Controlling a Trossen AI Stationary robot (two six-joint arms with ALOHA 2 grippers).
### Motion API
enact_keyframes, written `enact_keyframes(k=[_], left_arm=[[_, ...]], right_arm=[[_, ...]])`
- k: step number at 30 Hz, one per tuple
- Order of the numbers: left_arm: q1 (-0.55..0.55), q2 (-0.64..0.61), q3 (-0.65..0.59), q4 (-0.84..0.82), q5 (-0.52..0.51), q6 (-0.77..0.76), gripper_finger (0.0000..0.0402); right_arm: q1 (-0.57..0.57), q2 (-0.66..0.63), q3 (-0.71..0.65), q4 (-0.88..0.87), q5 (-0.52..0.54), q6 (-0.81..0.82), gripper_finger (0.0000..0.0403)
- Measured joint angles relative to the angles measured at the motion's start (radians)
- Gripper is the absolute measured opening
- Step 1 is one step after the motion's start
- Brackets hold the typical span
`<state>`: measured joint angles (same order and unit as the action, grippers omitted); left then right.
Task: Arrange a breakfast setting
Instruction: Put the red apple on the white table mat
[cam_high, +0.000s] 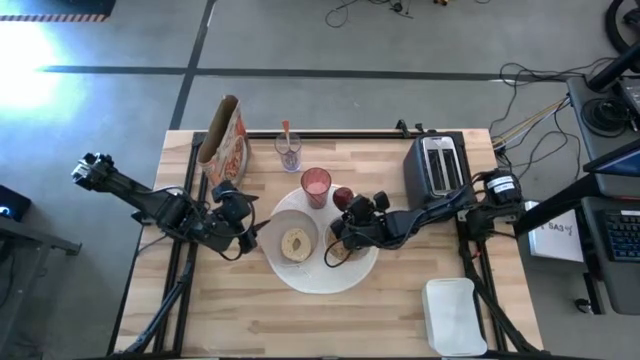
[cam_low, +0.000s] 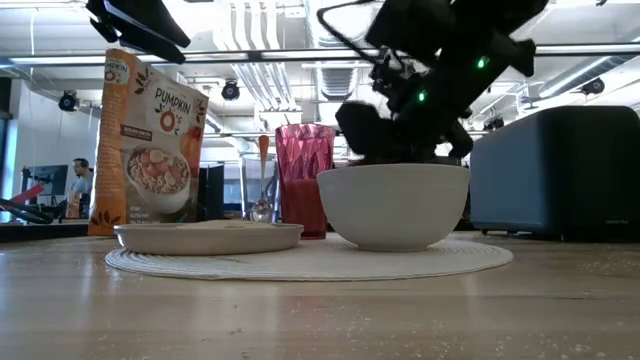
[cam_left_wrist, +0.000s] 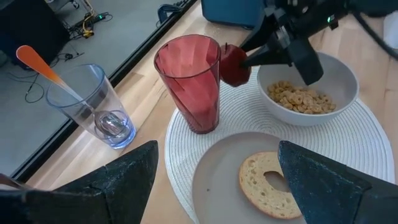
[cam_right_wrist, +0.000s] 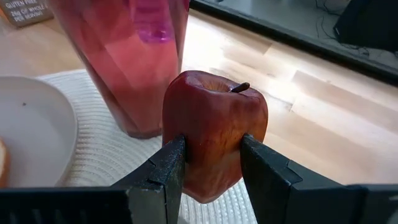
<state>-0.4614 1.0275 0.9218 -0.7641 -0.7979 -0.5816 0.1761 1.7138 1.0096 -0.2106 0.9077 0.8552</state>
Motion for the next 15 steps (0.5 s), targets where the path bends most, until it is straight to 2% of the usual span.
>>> enact_keyframes(k=[8,15], left_arm=[[0.000,0.000,0.000,-0.010,0.000,0.000,0.0314],[0.000,0.000,0.000,-0.011,0.000,0.000,0.0314]], right_arm=[[0.000,0.075,0.000,0.085,0.005,0.011,0.0132],[0.000,0.073,-0.001,0.105,-0.025,0.011,0.0132]])
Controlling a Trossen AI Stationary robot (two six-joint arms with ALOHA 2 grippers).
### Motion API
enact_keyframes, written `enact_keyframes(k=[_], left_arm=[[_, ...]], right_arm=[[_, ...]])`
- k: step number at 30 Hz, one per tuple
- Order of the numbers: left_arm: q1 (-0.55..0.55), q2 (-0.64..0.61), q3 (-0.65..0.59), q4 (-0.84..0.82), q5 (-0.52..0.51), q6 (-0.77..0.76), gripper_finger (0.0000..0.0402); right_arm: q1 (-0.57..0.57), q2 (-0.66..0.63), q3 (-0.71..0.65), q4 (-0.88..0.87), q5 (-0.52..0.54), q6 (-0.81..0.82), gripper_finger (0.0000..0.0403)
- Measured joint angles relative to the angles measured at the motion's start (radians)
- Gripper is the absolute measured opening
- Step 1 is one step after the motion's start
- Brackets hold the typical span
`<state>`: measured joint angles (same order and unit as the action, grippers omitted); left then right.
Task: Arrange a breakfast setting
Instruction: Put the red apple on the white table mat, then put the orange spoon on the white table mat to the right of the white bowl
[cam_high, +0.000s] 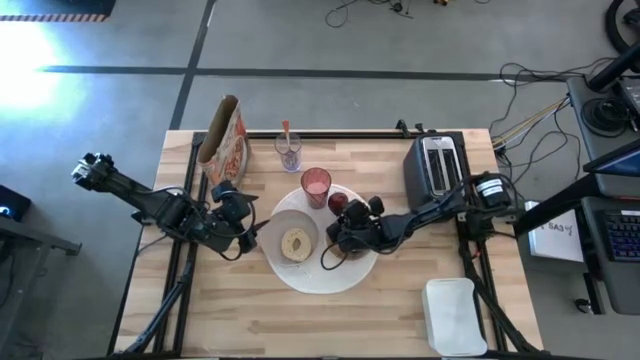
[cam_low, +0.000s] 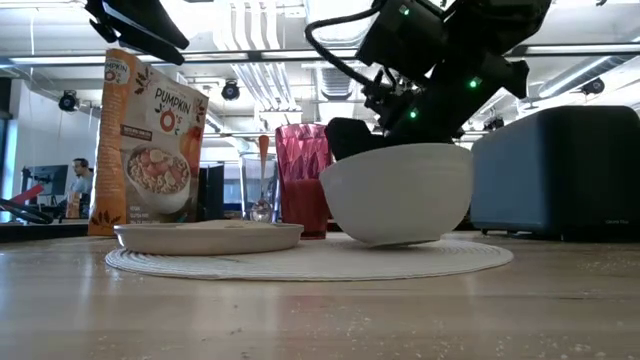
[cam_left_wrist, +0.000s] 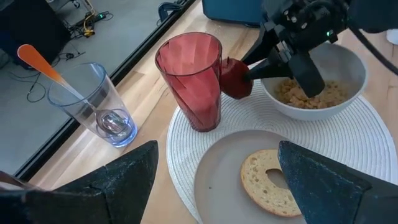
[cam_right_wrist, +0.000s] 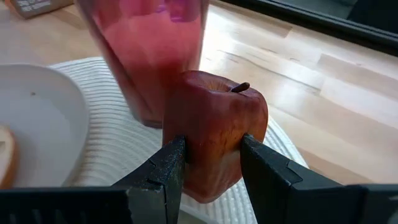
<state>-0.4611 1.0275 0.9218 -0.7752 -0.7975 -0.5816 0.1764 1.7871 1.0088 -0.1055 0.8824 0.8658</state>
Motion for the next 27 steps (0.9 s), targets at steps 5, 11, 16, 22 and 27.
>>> enact_keyframes(k=[5,11,16,22,27], left_arm=[[0.000,0.000,0.000,0.000,0.000,0.000,0.0314],[0.000,0.000,0.000,-0.001,0.000,0.000,0.0314],[0.000,0.000,0.000,-0.002,0.000,-0.001,0.0314],[0.000,0.000,0.000,-0.002,0.001,-0.004,0.0314],[0.000,0.000,0.000,-0.002,0.003,-0.004,0.0314]], right_arm=[[0.000,-0.032,0.001,-0.001,-0.023,-0.014,0.0132],[0.000,-0.064,0.002,-0.009,-0.024,-0.045,0.0140],[0.000,-0.070,0.002,-0.011,-0.053,-0.053,0.0164],[0.000,-0.070,0.002,-0.015,-0.091,-0.054,0.0186],[0.000,-0.081,0.004,-0.016,-0.101,-0.057,0.0187]])
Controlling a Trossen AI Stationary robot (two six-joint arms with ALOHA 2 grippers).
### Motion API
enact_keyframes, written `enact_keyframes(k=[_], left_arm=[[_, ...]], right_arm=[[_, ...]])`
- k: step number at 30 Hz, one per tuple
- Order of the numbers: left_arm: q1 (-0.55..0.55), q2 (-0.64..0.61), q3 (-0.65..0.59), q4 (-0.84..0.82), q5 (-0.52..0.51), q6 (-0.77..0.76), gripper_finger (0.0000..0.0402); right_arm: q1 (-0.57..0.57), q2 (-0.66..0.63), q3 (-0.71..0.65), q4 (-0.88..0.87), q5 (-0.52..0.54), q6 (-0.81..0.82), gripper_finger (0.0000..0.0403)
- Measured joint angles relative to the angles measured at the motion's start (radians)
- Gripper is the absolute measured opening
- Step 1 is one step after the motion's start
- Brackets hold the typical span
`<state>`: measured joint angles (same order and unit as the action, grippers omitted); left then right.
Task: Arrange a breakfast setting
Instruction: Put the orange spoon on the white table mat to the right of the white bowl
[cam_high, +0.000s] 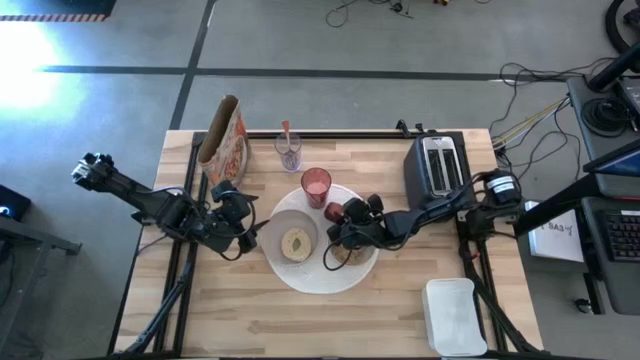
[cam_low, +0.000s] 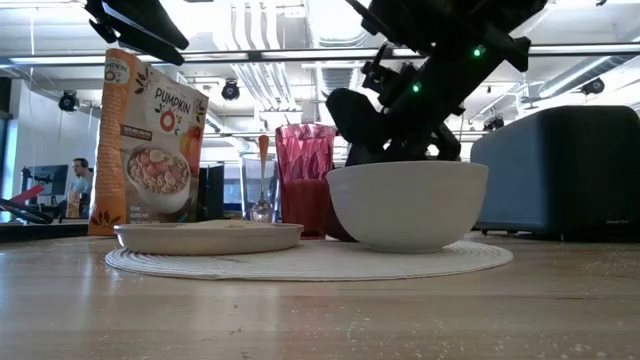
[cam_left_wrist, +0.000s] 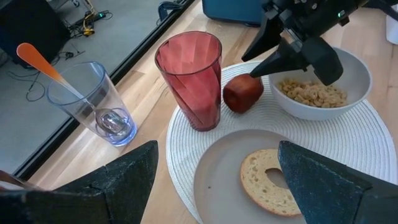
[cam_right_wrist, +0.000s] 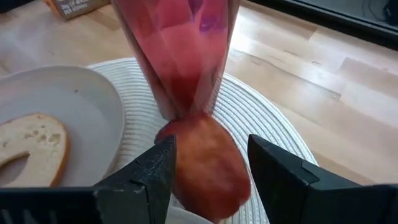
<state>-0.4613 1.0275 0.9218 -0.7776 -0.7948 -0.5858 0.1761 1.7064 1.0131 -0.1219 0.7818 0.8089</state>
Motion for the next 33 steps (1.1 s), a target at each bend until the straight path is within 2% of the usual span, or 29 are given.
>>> enact_keyframes(k=[9,16,19,22,26,28,33], left_arm=[[0.000,0.000,0.000,0.042,-0.001,0.023,0.0314],[0.000,0.000,0.020,0.044,-0.006,0.027,0.0314],[0.000,0.000,0.027,0.045,-0.007,0.027,0.0314],[0.000,0.000,0.028,0.045,-0.007,0.027,0.0314],[0.000,0.000,0.027,0.063,-0.007,0.027,0.0314],[0.000,0.000,0.027,0.079,-0.007,0.027,0.0314],[0.000,0.000,0.029,0.101,-0.007,0.027,0.0314]], right_arm=[[0.000,-0.100,0.056,-0.036,-0.010,-0.156,0.0187],[-0.017,-0.228,0.142,-0.156,-0.080,-0.291,0.0180],[-0.052,-0.277,0.182,-0.158,-0.212,-0.462,0.0175],[-0.106,-0.311,0.219,-0.157,-0.422,-0.638,0.0171],[-0.208,-0.326,0.257,-0.156,-0.683,-0.745,0.0172],[-0.261,-0.318,0.271,-0.151,-0.743,-0.764,0.0172],[-0.390,-0.279,0.285,-0.157,-0.809,-0.809,0.0168]])
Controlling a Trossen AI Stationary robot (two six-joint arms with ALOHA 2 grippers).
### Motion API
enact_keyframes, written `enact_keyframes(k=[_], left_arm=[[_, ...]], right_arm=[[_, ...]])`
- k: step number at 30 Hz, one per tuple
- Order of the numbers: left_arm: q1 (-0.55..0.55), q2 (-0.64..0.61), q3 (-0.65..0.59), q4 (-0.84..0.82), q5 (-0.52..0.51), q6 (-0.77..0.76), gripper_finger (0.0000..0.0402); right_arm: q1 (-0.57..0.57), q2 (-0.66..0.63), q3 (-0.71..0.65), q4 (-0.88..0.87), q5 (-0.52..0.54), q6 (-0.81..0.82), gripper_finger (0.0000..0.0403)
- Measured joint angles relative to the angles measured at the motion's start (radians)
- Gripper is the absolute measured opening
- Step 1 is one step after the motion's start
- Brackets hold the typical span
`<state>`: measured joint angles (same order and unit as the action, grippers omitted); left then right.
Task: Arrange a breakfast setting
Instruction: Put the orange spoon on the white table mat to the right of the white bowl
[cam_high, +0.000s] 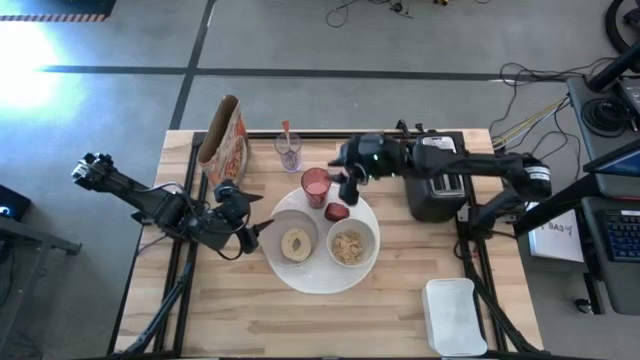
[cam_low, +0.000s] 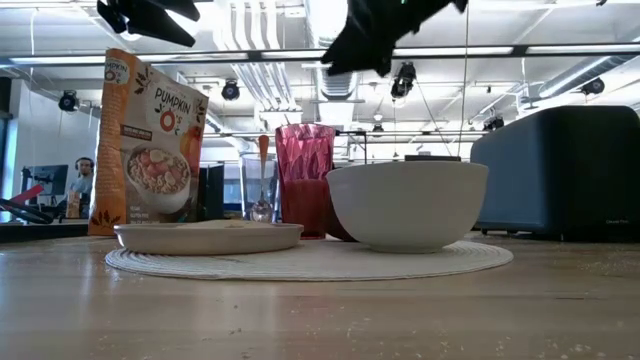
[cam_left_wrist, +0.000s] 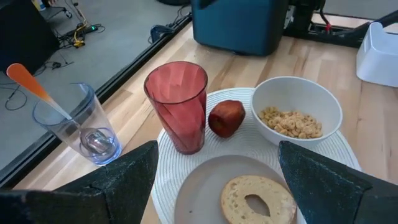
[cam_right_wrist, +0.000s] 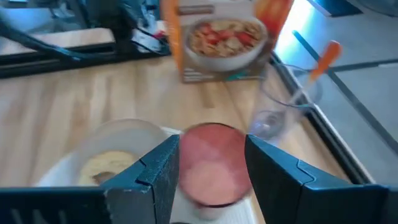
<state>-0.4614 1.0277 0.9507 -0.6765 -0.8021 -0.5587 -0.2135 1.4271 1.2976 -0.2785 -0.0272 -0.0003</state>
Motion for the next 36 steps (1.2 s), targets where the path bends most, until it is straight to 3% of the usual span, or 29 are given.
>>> enact_keyframes(k=[15,27,36], left_arm=[[0.000,0.019,0.004,0.097,-0.038,0.008,0.0314],[0.000,0.019,0.004,0.110,-0.045,-0.011,0.0314],[0.000,0.019,0.004,0.112,-0.045,-0.002,0.0314]], right_arm=[[-0.228,0.146,0.006,0.231,-0.146,-0.072,0.0164],[-0.280,0.253,0.006,0.509,-0.192,0.034,0.0160],[-0.294,0.318,0.063,0.519,-0.192,0.060,0.0160]])
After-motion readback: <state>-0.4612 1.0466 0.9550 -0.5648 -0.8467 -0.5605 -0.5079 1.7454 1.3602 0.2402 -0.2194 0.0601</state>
